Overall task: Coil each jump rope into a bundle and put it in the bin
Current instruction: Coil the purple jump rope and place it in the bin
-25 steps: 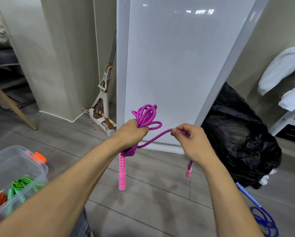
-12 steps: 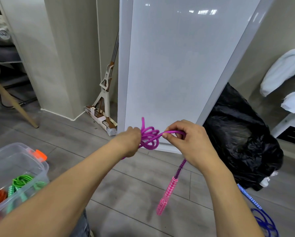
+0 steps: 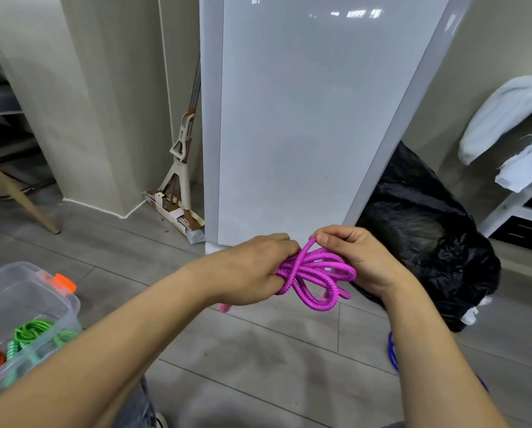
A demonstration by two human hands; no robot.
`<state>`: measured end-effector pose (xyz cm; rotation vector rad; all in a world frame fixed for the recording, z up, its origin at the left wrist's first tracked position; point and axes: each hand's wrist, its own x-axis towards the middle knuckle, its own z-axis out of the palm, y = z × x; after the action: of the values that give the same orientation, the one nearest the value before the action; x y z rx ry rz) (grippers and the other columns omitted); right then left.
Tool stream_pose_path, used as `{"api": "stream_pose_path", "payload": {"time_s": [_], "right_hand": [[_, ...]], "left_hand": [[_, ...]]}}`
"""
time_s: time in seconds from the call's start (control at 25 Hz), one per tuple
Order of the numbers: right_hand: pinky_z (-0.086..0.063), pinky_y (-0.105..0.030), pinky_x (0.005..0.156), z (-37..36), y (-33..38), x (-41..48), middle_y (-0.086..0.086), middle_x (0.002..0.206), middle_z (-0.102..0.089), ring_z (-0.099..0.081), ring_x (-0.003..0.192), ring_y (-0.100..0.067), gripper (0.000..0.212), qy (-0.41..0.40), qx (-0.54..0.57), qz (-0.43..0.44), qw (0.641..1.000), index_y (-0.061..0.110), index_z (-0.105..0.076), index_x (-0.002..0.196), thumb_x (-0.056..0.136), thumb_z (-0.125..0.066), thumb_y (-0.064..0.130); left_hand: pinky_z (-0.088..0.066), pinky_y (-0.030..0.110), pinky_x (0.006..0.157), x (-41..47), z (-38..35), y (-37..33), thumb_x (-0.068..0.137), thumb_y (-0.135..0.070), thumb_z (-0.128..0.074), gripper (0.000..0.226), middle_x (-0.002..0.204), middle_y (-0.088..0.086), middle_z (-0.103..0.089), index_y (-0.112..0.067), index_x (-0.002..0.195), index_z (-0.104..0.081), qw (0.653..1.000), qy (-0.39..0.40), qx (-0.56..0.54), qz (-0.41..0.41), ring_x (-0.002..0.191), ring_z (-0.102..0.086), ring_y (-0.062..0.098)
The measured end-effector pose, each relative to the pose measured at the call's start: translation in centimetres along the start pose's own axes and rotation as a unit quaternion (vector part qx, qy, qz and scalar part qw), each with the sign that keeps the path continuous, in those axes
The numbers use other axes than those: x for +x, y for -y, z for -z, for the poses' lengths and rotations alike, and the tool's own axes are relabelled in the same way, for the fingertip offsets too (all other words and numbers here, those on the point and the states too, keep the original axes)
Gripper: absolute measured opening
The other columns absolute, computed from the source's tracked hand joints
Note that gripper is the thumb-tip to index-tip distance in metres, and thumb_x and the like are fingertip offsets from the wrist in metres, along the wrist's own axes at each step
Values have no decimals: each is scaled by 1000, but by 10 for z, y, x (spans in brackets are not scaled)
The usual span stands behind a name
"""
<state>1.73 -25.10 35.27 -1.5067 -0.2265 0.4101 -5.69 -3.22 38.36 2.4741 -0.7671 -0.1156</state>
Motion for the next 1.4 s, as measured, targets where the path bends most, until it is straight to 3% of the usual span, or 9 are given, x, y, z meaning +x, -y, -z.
{"api": "stream_pose_path", "payload": {"time_s": [0.16, 0.36, 0.56, 0.64, 0.72, 0.96, 1.08, 1.2, 1.4], "right_hand": [[-55, -22, 54, -7, -8, 1, -1, 69, -71, -65, 67, -16, 35, 62, 73, -34, 995, 18, -79, 72, 93, -56, 1], [-17, -18, 42, -45, -16, 14, 5, 58, -30, -21, 43, -5, 24, 66, 100, -69, 990, 24, -75, 78, 97, -60, 20], [-10, -26, 51, -60, -11, 10, 3, 61, -30, -15, 51, -11, 47, 58, 35, -103, 992, 26, -73, 65, 101, -48, 8], [-8, -31, 57, -59, -3, 6, 3, 64, -31, -14, 55, -13, 26, 74, 11, -128, 989, 19, -78, 88, 100, -55, 25], [-8, -31, 58, -67, 2, 5, 4, 65, -27, -14, 54, -12, 41, 73, -9, -149, 986, 15, -78, 101, 87, -67, 51], [-17, -26, 44, -85, -24, 15, 3, 51, -22, -18, 44, -14, 39, -179, -12, -73, 981, 19, -56, 65, 83, -80, 44], [-18, -26, 44, -77, -25, 17, 3, 49, -24, -18, 44, -15, 48, -180, -10, -35, 983, 23, -56, 47, 90, -74, 34], [-15, -27, 46, -76, -22, 19, 0, 52, -26, -17, 46, -15, 42, -170, 11, -16, 985, 21, -63, 53, 93, -72, 30], [-13, -28, 47, -67, -16, 15, 0, 57, -22, -16, 47, -13, 31, -158, 4, -49, 986, 14, -66, 69, 90, -75, 36]], "left_hand": [[-38, 27, 57, 1, -5, -9, 86, 0, -52, 22, 71, 3, -52, -14, 95, -66, 968, -47, -245, 12, 60, -41, 14], [-37, 37, 61, 17, -11, 16, 91, 1, -46, 22, 62, 7, -46, -9, 80, -62, 817, -192, -501, 212, 55, -42, 20], [-38, 39, 64, 19, -16, 42, 94, -15, -41, 25, 64, 7, -50, -16, 74, -55, 877, -230, -331, 263, 62, -43, 25], [-39, 34, 62, 20, -16, 44, 97, -15, -40, 17, 70, 4, -54, -15, 85, -52, 903, -247, -228, 269, 64, -47, 27], [-42, 37, 65, 23, -20, 44, 98, -15, -42, 5, 83, 5, -56, -12, 100, -46, 912, -273, -123, 279, 74, -55, 30], [-39, 37, 63, 24, -44, 36, 97, -13, -47, 23, 103, 7, -50, -11, 117, -36, 958, -167, 179, 149, 87, -57, 29], [-46, 35, 69, 22, -34, 45, 92, -16, -56, 30, 100, 3, -56, -15, 118, -42, 985, -124, -22, 118, 85, -58, 24], [-53, 31, 78, 18, -22, 51, 87, -18, -69, 38, 95, 3, -68, -20, 122, -54, 946, -101, -281, 126, 84, -65, 17], [-54, 43, 86, 15, -26, 50, 97, -34, -59, 29, 104, 13, -70, -21, 122, -61, 949, -137, -271, 83, 96, -66, 31]]}}
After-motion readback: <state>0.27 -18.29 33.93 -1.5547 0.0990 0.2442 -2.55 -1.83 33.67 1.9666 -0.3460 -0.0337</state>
